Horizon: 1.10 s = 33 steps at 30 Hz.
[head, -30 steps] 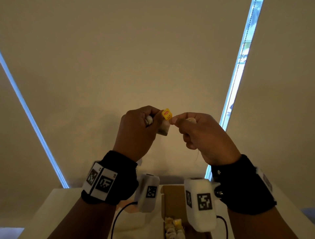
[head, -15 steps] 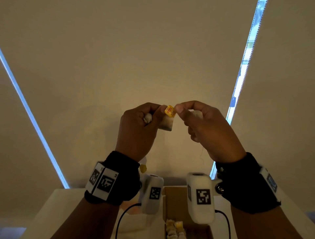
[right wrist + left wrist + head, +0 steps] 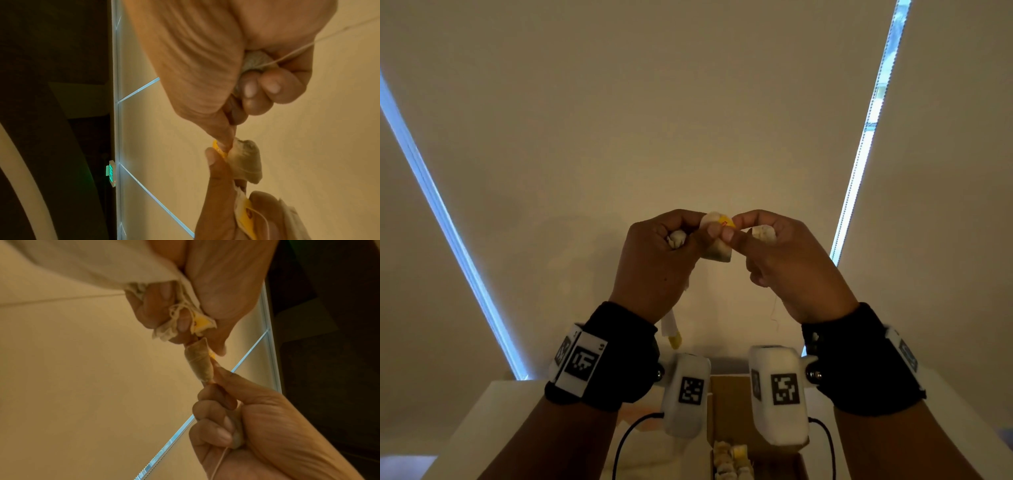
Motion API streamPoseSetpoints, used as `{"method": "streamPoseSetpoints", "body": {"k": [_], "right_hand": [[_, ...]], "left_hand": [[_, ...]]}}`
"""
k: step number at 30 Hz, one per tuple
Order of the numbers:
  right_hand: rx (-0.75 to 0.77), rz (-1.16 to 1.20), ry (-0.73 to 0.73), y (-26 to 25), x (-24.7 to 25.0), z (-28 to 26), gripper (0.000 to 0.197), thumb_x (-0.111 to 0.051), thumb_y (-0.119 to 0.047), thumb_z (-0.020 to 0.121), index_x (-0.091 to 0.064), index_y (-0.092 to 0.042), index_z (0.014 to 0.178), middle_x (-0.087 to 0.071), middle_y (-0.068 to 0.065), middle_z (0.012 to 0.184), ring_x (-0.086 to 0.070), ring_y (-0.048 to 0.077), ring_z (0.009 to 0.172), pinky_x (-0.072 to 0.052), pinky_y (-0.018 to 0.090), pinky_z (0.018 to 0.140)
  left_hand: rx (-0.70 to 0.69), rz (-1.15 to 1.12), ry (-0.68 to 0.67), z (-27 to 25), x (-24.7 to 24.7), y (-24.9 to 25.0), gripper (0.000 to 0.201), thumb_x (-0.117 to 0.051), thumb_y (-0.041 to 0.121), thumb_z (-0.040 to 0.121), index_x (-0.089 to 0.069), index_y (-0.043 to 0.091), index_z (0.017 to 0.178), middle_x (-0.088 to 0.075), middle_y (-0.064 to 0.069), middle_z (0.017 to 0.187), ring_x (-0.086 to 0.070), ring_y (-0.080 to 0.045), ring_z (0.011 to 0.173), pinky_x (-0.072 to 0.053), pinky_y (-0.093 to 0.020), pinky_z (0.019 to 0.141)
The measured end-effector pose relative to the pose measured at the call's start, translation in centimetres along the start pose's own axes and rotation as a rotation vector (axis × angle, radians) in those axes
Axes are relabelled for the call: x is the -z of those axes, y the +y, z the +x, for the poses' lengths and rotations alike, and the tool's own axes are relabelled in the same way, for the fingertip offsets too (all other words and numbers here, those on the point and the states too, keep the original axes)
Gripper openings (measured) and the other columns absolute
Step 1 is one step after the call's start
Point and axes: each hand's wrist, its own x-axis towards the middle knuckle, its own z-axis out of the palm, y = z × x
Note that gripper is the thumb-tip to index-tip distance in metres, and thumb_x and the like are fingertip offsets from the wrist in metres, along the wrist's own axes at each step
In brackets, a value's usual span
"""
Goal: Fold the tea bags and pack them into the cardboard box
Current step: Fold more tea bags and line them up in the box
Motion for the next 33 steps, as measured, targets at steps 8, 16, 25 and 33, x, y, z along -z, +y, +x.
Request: {"method": "streamPoseSetpoints", "body": {"k": [8, 16, 25, 33], "right_hand": [[-0.203, 0.702, 0.013, 0.0, -0.2, 0.5, 0.032, -0.045, -0.003, 0.066, -0.037, -0.015, 0.095, -0.039, 0.015, 0.096, -0.038, 0.021, 0.052, -0.033, 0.031, 0.052], [-0.178, 0.68, -0.055, 0.6, -0.7, 0.6, 0.016, -0.039, 0.003, 0.082, -0.042, -0.011, 0.09, -0.052, 0.015, 0.087, -0.055, 0.026, 0.061, -0.045, 0.036, 0.057], [-0.039, 0.476, -0.061, 0.6, -0.9, 1.0, 0.025, -0.059, 0.006, 0.093, -0.049, -0.017, 0.093, -0.068, -0.001, 0.084, -0.065, 0.014, 0.078, -0.05, 0.03, 0.073], [0.056, 0.329, -0.06, 0.7, -1.3, 0.2, 0.03, -0.062, 0.009, 0.085, -0.052, -0.019, 0.079, -0.058, -0.001, 0.072, -0.052, 0.019, 0.071, -0.042, 0.035, 0.071]], "left_hand": [[0.073, -0.028, 0.074, 0.0, 1.0, 0.6, 0.012, -0.066, 0.021, 0.099, -0.077, 0.017, 0.095, -0.063, 0.012, 0.052, -0.039, -0.008, 0.042, -0.037, -0.018, 0.039], [0.115, -0.054, 0.087, -0.3, 2.1, 0.3, 0.01, -0.07, 0.021, 0.095, -0.078, 0.015, 0.098, -0.072, 0.001, 0.066, -0.041, -0.008, 0.043, -0.036, -0.019, 0.04], [0.167, -0.15, -0.074, -0.6, 3.0, 0.7, 0.014, -0.07, 0.019, 0.095, -0.076, 0.008, 0.098, -0.071, -0.009, 0.07, -0.034, -0.008, 0.041, -0.03, -0.018, 0.04], [0.146, -0.187, -0.039, -1.1, 2.1, 0.9, 0.016, -0.076, 0.017, 0.087, -0.074, 0.011, 0.101, -0.071, -0.004, 0.069, -0.039, -0.009, 0.042, -0.034, -0.02, 0.039]]}}
